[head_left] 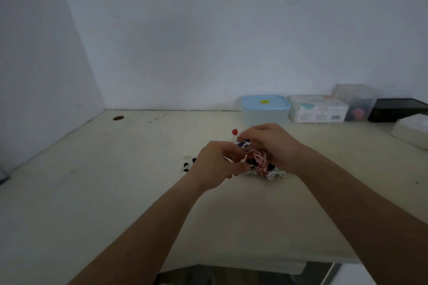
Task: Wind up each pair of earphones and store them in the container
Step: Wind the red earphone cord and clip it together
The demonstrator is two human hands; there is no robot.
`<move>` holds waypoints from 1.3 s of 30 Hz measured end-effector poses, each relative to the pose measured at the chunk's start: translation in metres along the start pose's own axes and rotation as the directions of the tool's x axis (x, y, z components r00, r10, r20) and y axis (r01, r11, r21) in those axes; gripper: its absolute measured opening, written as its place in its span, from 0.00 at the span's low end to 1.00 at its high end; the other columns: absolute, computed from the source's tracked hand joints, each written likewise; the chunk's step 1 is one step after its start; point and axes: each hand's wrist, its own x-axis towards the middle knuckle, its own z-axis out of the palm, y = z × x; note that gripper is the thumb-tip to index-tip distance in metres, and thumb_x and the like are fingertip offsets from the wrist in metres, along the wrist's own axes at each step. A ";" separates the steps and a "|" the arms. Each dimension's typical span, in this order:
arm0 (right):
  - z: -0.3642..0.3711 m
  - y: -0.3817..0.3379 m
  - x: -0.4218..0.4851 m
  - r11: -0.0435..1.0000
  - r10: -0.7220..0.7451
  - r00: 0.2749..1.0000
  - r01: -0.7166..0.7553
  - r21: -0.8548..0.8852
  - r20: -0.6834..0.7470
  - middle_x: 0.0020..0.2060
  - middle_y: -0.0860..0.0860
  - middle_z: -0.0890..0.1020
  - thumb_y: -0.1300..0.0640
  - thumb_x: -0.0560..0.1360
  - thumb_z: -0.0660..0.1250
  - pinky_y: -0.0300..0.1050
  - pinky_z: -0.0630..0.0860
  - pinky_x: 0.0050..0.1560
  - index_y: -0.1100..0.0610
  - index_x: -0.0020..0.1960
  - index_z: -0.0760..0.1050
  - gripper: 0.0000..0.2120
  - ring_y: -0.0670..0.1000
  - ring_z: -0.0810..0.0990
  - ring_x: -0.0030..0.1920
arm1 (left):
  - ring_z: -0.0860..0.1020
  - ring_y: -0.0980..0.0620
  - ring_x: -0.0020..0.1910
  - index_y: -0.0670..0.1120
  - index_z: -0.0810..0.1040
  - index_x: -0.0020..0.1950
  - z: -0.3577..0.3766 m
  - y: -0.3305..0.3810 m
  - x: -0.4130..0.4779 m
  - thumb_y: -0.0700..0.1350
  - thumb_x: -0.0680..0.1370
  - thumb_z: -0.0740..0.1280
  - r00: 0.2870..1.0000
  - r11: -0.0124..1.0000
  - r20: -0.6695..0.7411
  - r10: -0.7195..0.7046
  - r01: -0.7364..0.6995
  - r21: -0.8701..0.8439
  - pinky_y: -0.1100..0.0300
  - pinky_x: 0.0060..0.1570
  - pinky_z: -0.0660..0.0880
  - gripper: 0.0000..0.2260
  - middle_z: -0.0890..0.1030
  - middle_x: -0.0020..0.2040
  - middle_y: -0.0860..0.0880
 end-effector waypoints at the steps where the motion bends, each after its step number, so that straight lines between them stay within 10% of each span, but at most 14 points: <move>1: 0.000 0.002 -0.002 1.000 0.001 1.000 0.000 -0.009 0.018 0.35 0.62 0.82 0.58 0.75 0.72 0.54 0.81 0.43 0.65 0.46 0.83 0.09 0.60 0.82 0.38 | 0.80 0.54 0.31 0.46 0.83 0.48 0.000 -0.002 -0.001 0.40 0.70 0.78 1.000 1.000 -0.022 -0.009 0.009 0.004 0.62 0.31 0.76 0.10 0.85 0.41 0.45; 7: -0.002 0.019 -0.010 0.999 -0.003 1.000 0.002 -0.040 -0.025 0.24 0.50 0.70 0.58 0.77 0.70 0.44 0.62 0.32 0.58 0.41 0.78 0.07 0.50 0.66 0.26 | 0.79 0.62 0.32 0.48 0.82 0.45 -0.007 -0.015 -0.008 0.43 0.71 0.78 1.000 0.986 0.003 0.023 -0.023 0.167 0.70 0.29 0.71 0.08 0.85 0.44 0.50; 19: 0.015 0.023 0.009 0.999 -0.044 0.998 0.044 -0.022 -0.037 0.35 0.53 0.83 0.65 0.77 0.67 0.38 0.68 0.23 0.55 0.53 0.83 0.10 0.48 0.69 0.23 | 0.79 0.64 0.39 0.54 0.82 0.44 -0.069 -0.058 0.017 0.41 0.76 0.70 0.952 0.970 -0.306 -0.028 0.099 0.220 0.66 0.43 0.73 0.07 0.84 0.43 0.56; 27: 0.036 0.033 0.036 0.977 -0.060 0.998 0.066 -0.202 0.037 0.34 0.51 0.75 0.66 0.78 0.60 0.40 0.65 0.23 0.55 0.49 0.85 0.16 0.51 0.69 0.27 | 0.77 0.70 0.38 0.55 0.85 0.47 -0.080 -0.062 0.035 0.44 0.77 0.71 0.999 0.866 0.003 -0.045 0.037 0.499 0.71 0.41 0.70 0.06 0.82 0.42 0.60; 39: 0.056 0.036 0.044 0.932 -0.168 0.983 0.181 -0.313 0.068 0.37 0.49 0.83 0.60 0.79 0.64 0.36 0.70 0.25 0.48 0.52 0.84 0.11 0.48 0.75 0.27 | 0.78 0.62 0.36 0.55 0.81 0.40 -0.107 -0.050 0.016 0.52 0.69 0.78 0.973 0.761 0.072 -0.221 0.126 0.636 0.66 0.37 0.73 0.07 0.82 0.39 0.57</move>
